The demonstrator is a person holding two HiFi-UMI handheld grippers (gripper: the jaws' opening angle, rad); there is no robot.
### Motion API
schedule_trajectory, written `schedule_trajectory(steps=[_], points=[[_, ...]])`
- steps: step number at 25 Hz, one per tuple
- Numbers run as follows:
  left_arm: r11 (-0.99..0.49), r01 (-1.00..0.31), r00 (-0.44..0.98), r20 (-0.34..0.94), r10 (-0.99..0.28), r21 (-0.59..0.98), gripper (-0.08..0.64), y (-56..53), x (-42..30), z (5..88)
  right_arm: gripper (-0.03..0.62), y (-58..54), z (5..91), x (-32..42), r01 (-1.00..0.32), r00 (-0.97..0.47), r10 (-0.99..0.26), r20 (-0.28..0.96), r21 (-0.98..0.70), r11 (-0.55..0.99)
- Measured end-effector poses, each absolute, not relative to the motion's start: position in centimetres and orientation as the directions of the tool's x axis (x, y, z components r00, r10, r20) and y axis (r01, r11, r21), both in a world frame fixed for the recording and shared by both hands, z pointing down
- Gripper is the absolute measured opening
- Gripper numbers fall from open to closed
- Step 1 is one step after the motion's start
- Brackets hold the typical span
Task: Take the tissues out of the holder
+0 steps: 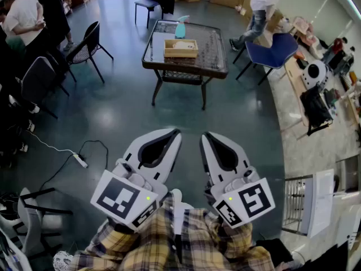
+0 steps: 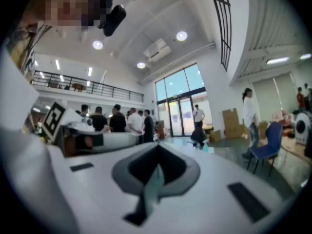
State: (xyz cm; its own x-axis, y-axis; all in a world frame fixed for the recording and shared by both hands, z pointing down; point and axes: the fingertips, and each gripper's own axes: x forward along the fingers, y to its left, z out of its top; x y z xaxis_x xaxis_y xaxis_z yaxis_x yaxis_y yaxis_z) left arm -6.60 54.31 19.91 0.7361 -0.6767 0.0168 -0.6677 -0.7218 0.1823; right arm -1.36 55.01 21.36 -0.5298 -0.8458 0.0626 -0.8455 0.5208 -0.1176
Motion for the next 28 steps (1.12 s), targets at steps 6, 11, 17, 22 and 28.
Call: schedule_trajectory(steps=[6,11,17,22,28], points=[[-0.720,-0.670,0.734,0.017,-0.679,0.180,0.012,54.1,-6.6,19.7,0.009,54.8,21.4,-1.2,-0.848,-0.526,-0.847,0.070,-0.112,0.518],[-0.718,-0.673,0.732,0.022,-0.681,0.178,0.011,53.7,-6.6,19.9,0.009,54.5,21.6,-1.4,-0.846,-0.530,-0.845,0.074,-0.107,0.522],[-0.718,-0.673,0.732,0.021,-0.681,0.177,0.011,53.7,-6.5,19.9,0.009,54.5,21.7,-1.2,-0.844,-0.532,-0.844,0.069,-0.124,0.522],[-0.720,-0.670,0.735,0.025,-0.678,0.179,0.011,53.4,-5.7,20.2,0.009,54.5,21.7,-0.3,-0.848,-0.525,-0.849,0.065,-0.130,0.514],[-0.711,-0.681,0.724,0.018,-0.689,0.173,0.011,53.0,-4.8,20.2,0.009,54.6,22.0,1.3,-0.851,-0.520,-0.852,0.062,-0.130,0.509]])
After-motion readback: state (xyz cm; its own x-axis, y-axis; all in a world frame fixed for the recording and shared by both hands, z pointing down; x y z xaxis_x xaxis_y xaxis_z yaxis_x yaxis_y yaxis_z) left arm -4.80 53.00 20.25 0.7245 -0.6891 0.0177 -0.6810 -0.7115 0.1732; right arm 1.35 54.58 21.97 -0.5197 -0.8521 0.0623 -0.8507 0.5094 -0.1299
